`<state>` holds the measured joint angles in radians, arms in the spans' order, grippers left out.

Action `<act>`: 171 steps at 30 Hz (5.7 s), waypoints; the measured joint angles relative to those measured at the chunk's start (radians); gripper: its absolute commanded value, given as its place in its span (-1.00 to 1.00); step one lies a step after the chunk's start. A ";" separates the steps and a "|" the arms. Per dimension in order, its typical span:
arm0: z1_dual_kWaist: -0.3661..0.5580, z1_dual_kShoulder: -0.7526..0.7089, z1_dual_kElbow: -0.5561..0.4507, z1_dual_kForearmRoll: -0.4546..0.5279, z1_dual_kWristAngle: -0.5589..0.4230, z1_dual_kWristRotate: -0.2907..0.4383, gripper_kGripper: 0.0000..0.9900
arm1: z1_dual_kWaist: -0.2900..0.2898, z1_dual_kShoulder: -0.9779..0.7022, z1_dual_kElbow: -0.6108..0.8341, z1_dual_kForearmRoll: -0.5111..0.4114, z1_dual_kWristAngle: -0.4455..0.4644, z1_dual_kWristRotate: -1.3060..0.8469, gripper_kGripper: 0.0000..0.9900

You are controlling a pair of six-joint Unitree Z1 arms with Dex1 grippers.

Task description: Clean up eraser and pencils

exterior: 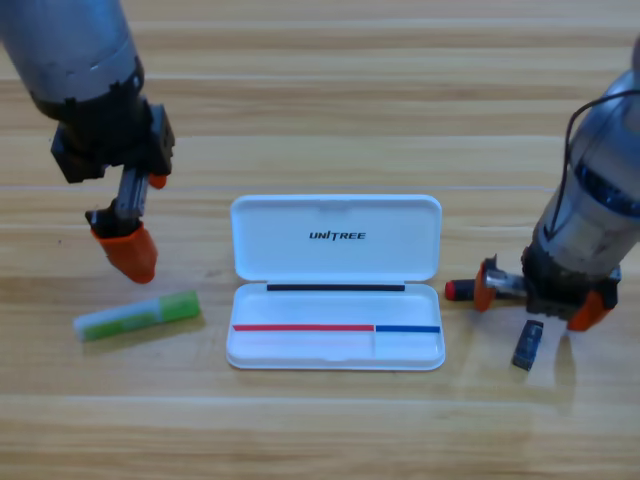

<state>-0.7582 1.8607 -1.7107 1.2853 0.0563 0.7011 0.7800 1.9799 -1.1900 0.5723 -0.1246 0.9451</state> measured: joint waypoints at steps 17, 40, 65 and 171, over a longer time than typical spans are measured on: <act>0.188 0.007 0.404 -0.315 0.000 0.013 0.99 | -0.027 0.007 0.009 0.000 0.091 0.056 0.83; 0.194 0.041 0.497 -0.402 -0.029 0.013 0.98 | -0.027 0.023 -0.025 0.120 0.114 0.048 -0.61; 0.196 0.045 0.542 -0.484 -0.037 0.012 1.00 | 0.100 0.059 -0.347 0.446 0.049 -1.394 -1.00; -0.157 0.212 -0.035 -0.101 -0.025 -0.046 -1.00 | -0.102 0.263 -0.509 0.380 0.057 -2.004 -0.28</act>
<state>-0.9148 2.0730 -1.7456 1.1845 0.0310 0.6556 0.6776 2.2424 -1.6990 0.9521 -0.0673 -1.0587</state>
